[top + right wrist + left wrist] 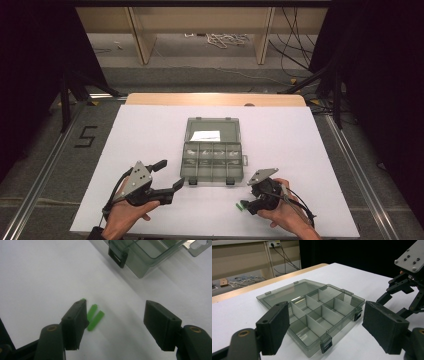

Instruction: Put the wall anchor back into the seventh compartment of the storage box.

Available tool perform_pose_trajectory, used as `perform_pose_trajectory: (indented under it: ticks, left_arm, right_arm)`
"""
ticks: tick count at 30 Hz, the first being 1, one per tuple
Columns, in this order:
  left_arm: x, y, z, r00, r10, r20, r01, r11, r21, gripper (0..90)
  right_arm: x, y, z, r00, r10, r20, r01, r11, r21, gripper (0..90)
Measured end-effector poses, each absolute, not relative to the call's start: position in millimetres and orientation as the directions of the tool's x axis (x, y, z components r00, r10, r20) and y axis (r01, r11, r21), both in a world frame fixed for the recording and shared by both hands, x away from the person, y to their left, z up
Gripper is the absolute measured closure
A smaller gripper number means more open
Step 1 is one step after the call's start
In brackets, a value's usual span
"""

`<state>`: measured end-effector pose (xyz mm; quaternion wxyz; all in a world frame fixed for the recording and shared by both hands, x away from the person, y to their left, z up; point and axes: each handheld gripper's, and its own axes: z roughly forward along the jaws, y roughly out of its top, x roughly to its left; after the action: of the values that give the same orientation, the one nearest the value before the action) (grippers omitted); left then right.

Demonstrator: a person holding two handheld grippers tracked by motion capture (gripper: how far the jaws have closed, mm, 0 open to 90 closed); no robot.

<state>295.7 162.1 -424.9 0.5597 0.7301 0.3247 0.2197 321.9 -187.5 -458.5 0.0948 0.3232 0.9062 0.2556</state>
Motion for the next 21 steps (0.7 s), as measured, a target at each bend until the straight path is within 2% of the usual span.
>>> perform_pose_trajectory:
  ticks: [11, 21]
  left_arm:
    - [295.5, 160.7, -426.0, 0.698, 0.715, -0.038, 0.229, -0.172, 0.958, 20.9]
    - [295.7, 160.0, -426.5, 0.7, 0.713, -0.032, 0.228, -0.18, 0.957, 21.0]
  right_arm:
    - [324.6, -180.9, -465.3, -0.798, 0.601, -0.035, 0.512, 0.708, 0.486, 43.0]
    - [324.3, -179.3, -465.5, -0.819, 0.573, -0.039, 0.498, 0.743, 0.448, 56.6]
